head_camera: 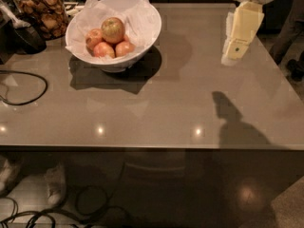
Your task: Pick apple from white bowl
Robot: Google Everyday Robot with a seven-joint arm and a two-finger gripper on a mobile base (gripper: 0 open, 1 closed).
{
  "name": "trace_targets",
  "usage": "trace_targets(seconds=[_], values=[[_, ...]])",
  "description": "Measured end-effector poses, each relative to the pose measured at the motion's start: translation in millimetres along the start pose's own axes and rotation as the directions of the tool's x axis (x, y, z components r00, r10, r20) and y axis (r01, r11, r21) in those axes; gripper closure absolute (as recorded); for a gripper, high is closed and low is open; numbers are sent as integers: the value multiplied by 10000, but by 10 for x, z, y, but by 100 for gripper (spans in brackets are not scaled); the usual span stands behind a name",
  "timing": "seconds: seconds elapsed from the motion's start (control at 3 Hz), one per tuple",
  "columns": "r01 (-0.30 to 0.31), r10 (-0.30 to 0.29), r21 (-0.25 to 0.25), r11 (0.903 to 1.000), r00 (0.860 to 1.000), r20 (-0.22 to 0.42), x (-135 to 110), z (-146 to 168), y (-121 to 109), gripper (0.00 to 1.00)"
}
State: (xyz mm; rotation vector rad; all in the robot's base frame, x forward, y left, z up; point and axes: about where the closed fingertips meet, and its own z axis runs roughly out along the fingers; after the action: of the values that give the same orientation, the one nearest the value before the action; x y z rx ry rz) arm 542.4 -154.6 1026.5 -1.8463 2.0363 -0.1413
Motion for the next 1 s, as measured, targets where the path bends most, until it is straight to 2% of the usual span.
trace_targets(seconds=[0.33, 0.67, 1.0], values=[[-1129, 1106, 178, 9934, 9889, 994, 26, 165, -164, 0], [-1850, 1811, -31, 9827, 9583, 2212, -99, 417, -499, 0], [-1384, 1434, -376, 9897, 9507, 2751, -302, 511, -639, 0]])
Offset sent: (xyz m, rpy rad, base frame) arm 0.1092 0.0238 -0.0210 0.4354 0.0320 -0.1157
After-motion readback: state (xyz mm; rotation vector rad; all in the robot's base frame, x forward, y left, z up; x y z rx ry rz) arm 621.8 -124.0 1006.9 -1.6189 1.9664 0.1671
